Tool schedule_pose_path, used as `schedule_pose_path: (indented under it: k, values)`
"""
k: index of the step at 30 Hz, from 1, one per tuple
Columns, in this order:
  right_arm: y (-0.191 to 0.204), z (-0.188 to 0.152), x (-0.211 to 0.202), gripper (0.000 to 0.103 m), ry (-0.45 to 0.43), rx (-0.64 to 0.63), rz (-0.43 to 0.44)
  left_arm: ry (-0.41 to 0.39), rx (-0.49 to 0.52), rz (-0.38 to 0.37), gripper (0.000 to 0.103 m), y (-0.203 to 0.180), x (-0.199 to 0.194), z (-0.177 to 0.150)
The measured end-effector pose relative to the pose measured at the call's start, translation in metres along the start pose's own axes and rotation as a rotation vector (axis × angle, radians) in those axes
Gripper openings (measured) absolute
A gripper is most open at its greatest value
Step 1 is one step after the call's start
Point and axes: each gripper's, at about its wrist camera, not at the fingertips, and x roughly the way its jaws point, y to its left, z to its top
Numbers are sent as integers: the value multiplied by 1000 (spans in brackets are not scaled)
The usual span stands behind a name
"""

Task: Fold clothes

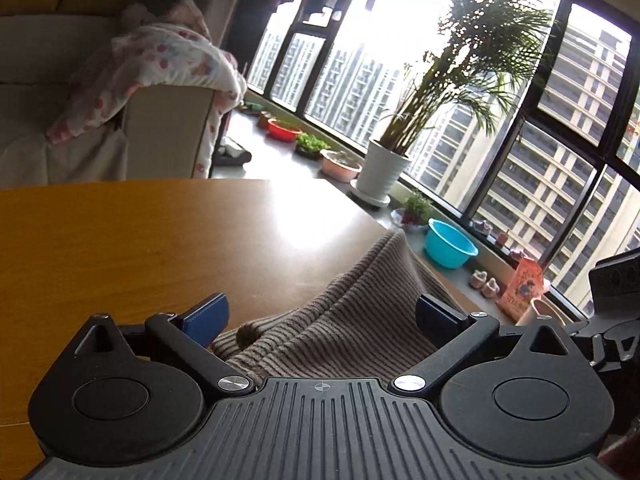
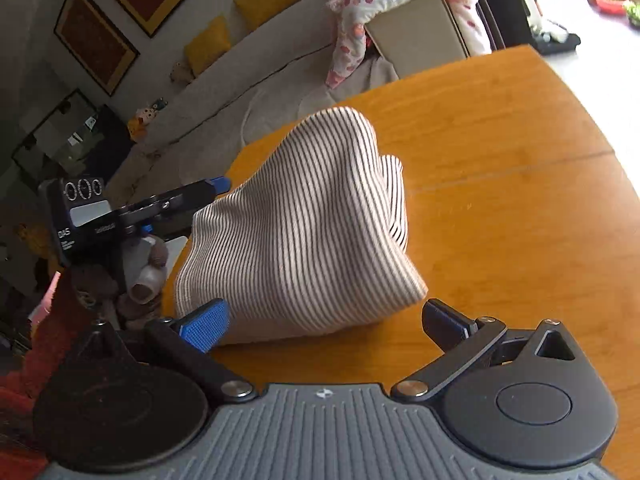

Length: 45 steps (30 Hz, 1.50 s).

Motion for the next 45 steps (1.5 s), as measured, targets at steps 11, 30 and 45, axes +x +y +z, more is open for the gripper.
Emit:
schedule_pose_path:
  k: [11, 30, 45]
  values:
    - [-11, 17, 37, 66, 19, 114, 40, 98, -114, 77, 102, 21, 6, -20]
    - [8, 34, 42, 96, -101, -56, -71, -112, -153, -29, 103, -22, -70, -17]
    - [4, 20, 35, 62, -97, -111, -129, 106, -249, -53, 76, -18, 12, -41]
